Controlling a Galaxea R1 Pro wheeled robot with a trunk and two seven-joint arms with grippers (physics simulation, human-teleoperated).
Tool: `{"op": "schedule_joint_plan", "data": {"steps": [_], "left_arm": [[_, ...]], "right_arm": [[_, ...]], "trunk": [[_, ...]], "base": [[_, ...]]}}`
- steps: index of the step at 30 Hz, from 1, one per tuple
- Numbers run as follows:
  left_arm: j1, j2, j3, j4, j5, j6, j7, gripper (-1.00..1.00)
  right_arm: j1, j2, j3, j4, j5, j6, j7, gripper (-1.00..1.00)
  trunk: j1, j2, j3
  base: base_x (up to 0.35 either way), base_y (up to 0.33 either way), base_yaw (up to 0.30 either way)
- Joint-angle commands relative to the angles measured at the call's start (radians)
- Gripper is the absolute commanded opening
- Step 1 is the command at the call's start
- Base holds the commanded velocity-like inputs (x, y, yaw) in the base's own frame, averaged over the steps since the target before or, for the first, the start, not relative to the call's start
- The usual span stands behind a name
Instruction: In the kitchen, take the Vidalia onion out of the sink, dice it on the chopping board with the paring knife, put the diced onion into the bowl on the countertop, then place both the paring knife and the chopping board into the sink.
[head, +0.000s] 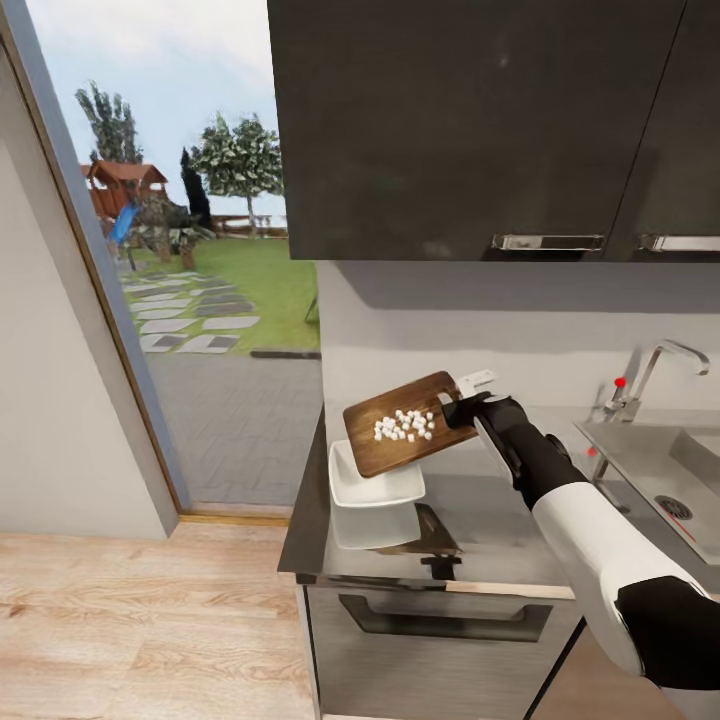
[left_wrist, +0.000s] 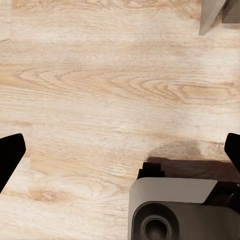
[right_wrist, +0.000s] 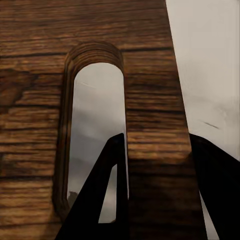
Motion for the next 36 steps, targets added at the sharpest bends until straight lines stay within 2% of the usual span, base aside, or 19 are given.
{"op": "schedule_joint_plan", "data": {"steps": [1,26,28,32,36], "left_arm": [[-0.002,-0.001,-0.009,0.005,0.01,-0.008,0.001,1.0],[-0.002,-0.001,-0.008,0.005,0.01,-0.008,0.002,1.0],[-0.002,-0.001,-0.009,0.005,0.01,-0.008,0.002,1.0],[-0.002,-0.001,-0.009,0.005,0.01,-0.008,0.002,1.0],[-0.002,-0.001,-0.009,0.005,0.01,-0.008,0.002,1.0]], "right_arm": [[-0.001,-0.001,0.003,-0.002,0.005,0.011,0.004,-1.0],[-0.001,-0.007,0.003,-0.002,0.01,0.027,-0.003,-1.0],[-0.001,-0.007,0.003,-0.002,0.033,0.027,-0.003,-1.0],[-0.001,-0.002,0.001,-0.002,0.104,0.028,-0.003,-1.0],[-0.001,-0.001,0.0,-0.002,0.123,0.028,-0.003,-1.0]], "trunk": [[0.0,-0.001,-0.002],[0.0,-0.001,-0.002],[0.0,-0.001,-0.002],[0.0,-0.001,-0.002],[0.0,-0.001,-0.002]], "base": [[0.0,0.0,0.0],[0.0,0.0,0.0],[0.0,0.0,0.0],[0.0,0.0,0.0],[0.0,0.0,0.0]]}}
